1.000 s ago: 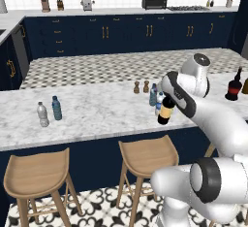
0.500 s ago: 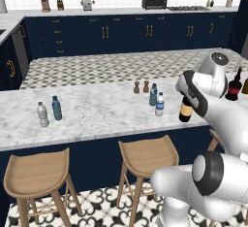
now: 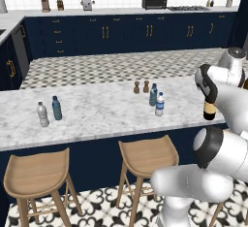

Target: Move the plastic bottles in the middle to the plastics group, and the glass bottles in the middle to the glass group.

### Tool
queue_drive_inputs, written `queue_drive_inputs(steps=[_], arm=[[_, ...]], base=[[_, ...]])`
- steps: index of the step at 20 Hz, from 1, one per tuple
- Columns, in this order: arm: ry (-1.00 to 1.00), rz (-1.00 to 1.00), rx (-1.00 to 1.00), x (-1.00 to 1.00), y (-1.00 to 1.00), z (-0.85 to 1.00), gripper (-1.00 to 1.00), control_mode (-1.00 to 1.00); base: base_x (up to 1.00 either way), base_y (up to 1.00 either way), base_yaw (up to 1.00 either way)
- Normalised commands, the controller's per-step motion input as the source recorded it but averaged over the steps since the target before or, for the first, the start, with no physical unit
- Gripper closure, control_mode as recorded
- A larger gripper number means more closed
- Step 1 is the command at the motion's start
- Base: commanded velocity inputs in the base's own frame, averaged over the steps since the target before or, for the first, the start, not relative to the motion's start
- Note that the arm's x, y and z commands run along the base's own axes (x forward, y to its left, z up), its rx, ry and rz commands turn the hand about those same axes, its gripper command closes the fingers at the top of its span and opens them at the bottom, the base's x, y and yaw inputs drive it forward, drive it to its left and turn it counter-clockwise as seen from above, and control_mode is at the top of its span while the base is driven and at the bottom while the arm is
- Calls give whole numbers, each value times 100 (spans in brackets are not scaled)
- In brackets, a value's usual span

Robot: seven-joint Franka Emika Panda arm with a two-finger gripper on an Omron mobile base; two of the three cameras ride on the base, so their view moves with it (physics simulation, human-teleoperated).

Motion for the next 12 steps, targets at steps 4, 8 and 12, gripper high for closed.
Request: queue_drive_inputs(steps=[4,8,12], arm=[[0,0,-2,6,-90,7,100,-100],[0,0,0,21,-73,1,100,-100],[0,-3,0,29,-60,0,100,-100]], base=[[0,0,0],[0,0,0],[0,0,0]])
